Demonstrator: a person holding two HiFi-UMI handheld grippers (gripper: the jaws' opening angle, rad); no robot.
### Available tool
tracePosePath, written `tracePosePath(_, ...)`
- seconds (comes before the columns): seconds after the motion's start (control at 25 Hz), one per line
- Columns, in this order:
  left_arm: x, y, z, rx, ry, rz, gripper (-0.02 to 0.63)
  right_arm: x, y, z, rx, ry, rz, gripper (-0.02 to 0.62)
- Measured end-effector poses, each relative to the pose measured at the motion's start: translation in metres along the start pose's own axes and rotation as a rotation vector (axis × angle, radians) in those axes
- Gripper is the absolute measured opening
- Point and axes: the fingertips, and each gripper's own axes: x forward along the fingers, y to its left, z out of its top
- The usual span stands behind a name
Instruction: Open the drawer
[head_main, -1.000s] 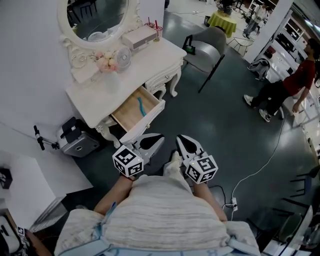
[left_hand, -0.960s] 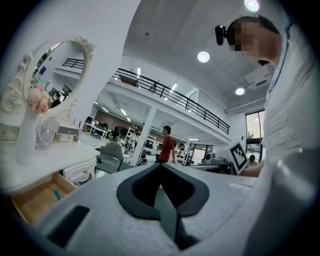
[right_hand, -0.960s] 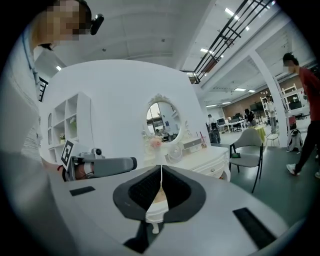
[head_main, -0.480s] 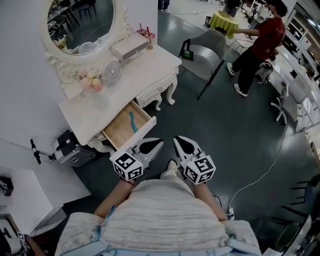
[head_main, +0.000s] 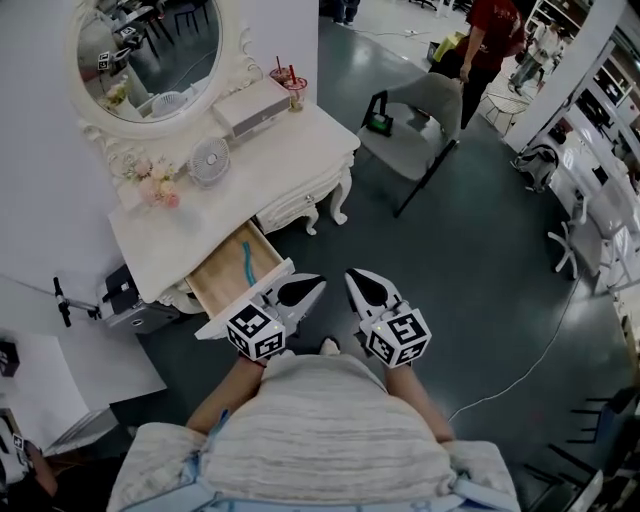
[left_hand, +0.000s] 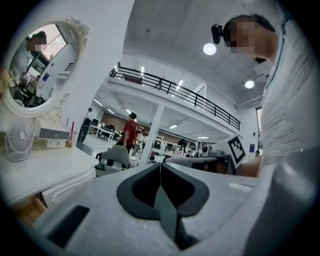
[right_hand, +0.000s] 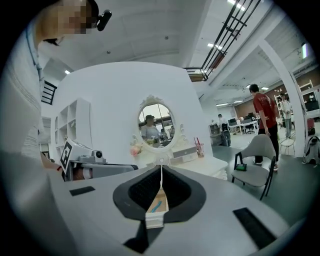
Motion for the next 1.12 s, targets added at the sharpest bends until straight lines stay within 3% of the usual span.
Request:
tracePosePath(0.36, 0.034, 0.034, 0.002, -0.008, 0.008, 0.063, 0.014, 0.031, -0.047, 0.007, 0.012, 0.024, 0.038, 0.011)
tracePosePath(1.12, 0.04, 0.119, 0.004, -0.029, 0.016, 0.117, 0.014, 0.109, -0.058, 0.0, -0.003, 0.101, 0.111, 0.011)
